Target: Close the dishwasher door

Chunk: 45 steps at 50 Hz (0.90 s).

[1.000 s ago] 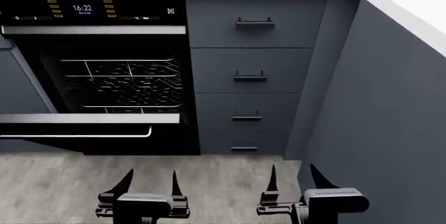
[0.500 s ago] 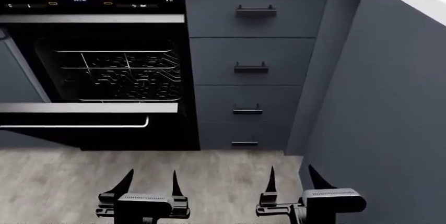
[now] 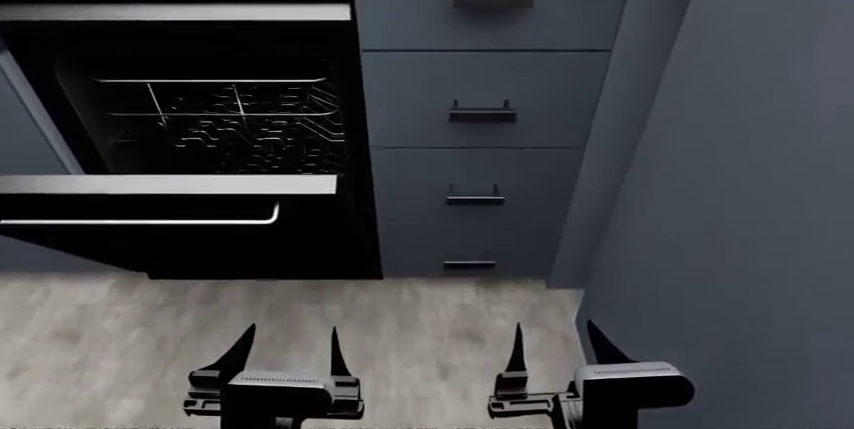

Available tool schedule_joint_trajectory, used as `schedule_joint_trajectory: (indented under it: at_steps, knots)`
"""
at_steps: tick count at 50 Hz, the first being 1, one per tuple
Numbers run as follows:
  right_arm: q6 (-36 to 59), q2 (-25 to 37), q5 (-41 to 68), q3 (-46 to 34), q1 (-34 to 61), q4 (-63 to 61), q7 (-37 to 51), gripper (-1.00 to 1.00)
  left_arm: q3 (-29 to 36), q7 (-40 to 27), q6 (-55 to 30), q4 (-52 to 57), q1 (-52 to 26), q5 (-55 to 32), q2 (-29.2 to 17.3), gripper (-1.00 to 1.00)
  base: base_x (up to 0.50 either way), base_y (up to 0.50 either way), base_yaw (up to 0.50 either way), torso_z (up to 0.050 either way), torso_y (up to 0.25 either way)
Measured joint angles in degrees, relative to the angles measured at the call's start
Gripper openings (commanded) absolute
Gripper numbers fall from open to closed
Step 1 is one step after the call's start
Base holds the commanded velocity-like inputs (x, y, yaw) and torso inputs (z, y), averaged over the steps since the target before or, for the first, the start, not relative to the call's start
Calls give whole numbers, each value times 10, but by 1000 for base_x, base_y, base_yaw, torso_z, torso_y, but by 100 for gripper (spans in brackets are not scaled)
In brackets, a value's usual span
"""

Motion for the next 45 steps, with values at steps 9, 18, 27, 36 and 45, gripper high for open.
schedule_joint_trajectory:
  at_steps: [9, 18, 27, 36, 45]
  knots:
    - [0, 3, 0, -4, 0, 0, 3, 100, 4, -5, 2, -1, -1, 3, -3, 100, 0, 0, 0, -50, 0]
    - [0, 6, -2, -9, -1, -2, 6, 100, 9, -11, 4, -4, -2, 7, -5, 100, 0, 0, 0, -50, 0]
    - [-3, 8, 0, -12, -1, -3, 9, 100, 12, -13, 3, -3, -2, 5, -7, 100, 0, 0, 0, -50, 0]
    - [-8, 11, 3, -14, -4, -1, 10, 100, 16, -12, 1, -4, 1, -1, -9, 100, 0, 0, 0, -50, 0]
    - [-14, 13, 5, -17, -4, 4, 11, 100, 21, -11, -1, -7, 4, -7, -9, 100, 0, 0, 0, -50, 0]
